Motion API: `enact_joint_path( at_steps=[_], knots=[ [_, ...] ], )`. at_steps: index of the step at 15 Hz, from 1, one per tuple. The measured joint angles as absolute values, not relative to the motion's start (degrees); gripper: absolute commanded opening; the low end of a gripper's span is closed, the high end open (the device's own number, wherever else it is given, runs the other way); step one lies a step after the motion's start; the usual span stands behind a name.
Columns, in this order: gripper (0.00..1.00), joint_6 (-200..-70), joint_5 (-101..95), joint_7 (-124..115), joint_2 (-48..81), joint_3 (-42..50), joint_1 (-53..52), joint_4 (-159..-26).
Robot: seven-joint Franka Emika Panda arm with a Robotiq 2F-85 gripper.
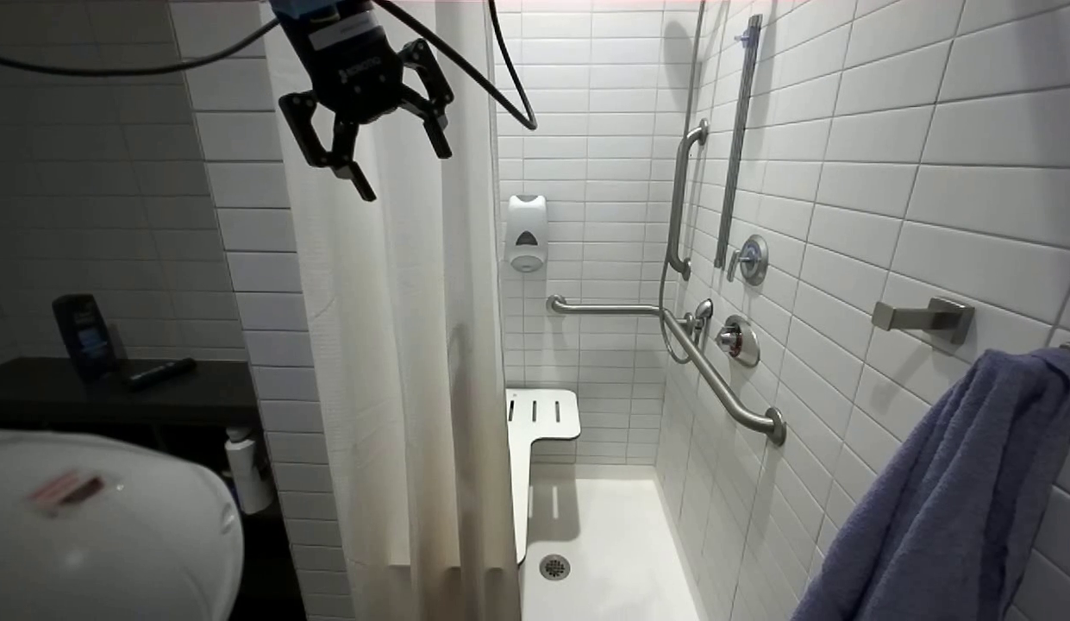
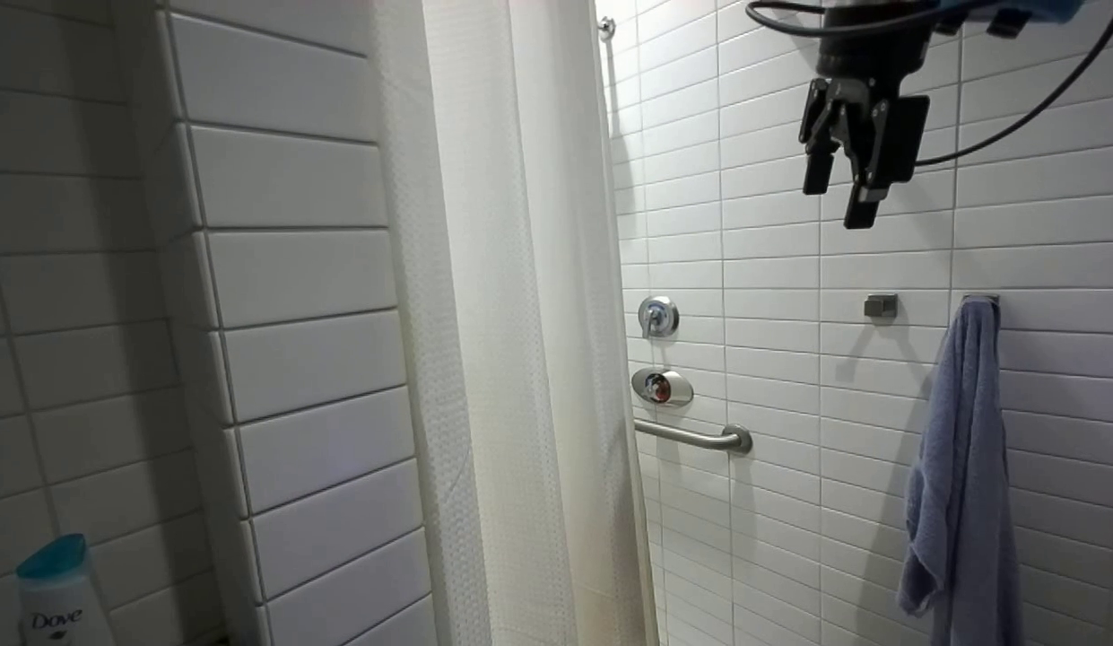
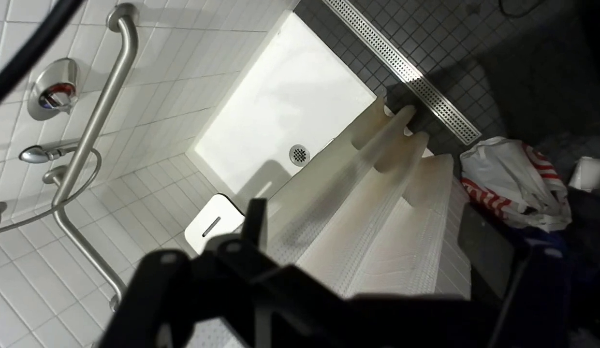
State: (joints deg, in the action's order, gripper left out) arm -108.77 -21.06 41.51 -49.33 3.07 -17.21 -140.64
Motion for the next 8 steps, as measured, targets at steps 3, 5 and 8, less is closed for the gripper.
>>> enact_joint_path(
  at_steps=[3, 5, 8],
  knots=[
    [1.0, -108.79, -20.89, 45.13, -48.41, 2.9, -17.27, -139.48],
    [1.0, -106.48, -20.6, 47.66, -45.58, 1.72, -17.44, -133.11],
    [1.0, -101.5, -20.48, 49.45, -39.98, -0.89, -17.3, -122.74]
  ],
)
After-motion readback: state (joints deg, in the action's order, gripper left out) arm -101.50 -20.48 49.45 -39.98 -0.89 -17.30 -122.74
